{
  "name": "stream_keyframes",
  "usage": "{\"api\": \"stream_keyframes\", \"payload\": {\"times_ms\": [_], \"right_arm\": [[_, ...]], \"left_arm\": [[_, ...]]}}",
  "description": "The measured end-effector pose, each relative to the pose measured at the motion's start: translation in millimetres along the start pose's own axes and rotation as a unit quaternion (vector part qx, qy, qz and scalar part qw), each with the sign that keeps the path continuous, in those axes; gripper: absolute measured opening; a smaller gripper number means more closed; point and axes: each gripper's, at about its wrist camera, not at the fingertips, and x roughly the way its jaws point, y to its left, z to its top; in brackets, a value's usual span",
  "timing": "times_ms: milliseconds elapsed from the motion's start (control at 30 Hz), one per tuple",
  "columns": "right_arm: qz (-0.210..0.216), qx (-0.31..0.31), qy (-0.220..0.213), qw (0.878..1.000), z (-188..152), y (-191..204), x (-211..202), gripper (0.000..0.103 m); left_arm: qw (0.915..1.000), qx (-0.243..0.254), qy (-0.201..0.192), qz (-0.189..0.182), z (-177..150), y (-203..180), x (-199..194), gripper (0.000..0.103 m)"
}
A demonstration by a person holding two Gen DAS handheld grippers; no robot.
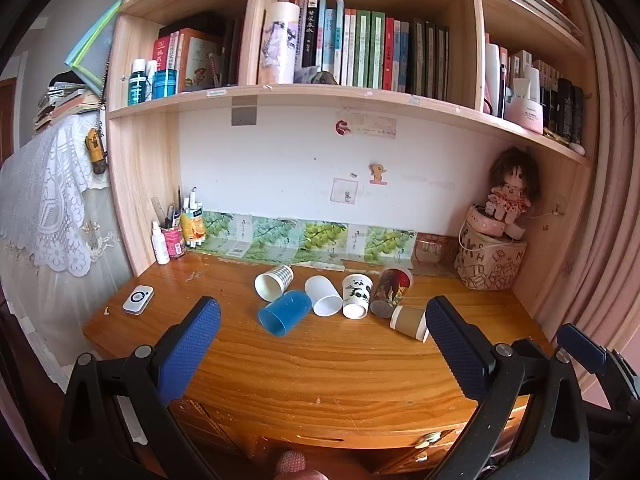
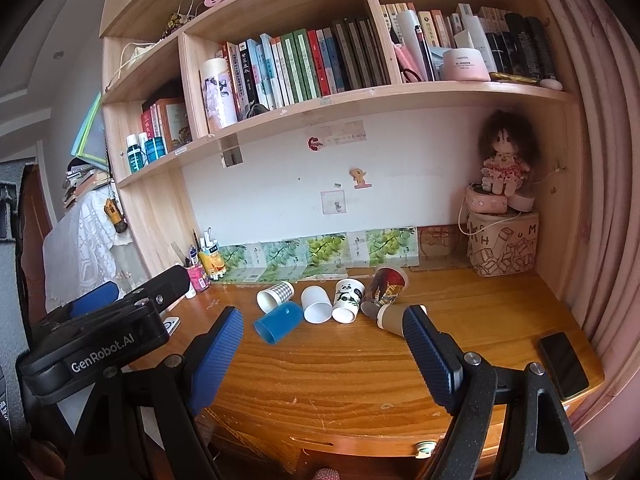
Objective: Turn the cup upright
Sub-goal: 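Move the left tool toward the white panda-print cup on the desk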
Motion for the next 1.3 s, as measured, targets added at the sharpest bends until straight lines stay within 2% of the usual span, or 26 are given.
{"api": "stream_keyframes", "payload": {"times_ms": [367,633,867,1133,1300], "right_arm": [[-0.011,0.014,-0.004,1.000,3.4,-8.9,12.4,0.083],[-0.015,0.011,0.005,1.000,12.6,-14.9,37.9,0.083],[-0.008,0.012,0.030,0.999,23.4,-23.5,75.4,0.083],[0.023,0.031,0.071,0.997,38.6,-36.3,132.7,0.083],[0.041,0.039,0.087,0.995,49.0,-44.2,169.1,0.083]], "left_arm": [[0.9999,0.006,0.011,-0.002,3.2,-3.0,22.9,0.102],[0.9994,-0.018,0.028,0.007,10.0,3.0,53.9,0.102],[0.9973,-0.031,0.063,0.023,18.2,5.6,95.5,0.102],[0.9935,-0.043,0.096,0.043,31.9,11.6,146.1,0.102],[0.9916,-0.044,0.114,0.041,39.0,13.6,172.9,0.102]]}}
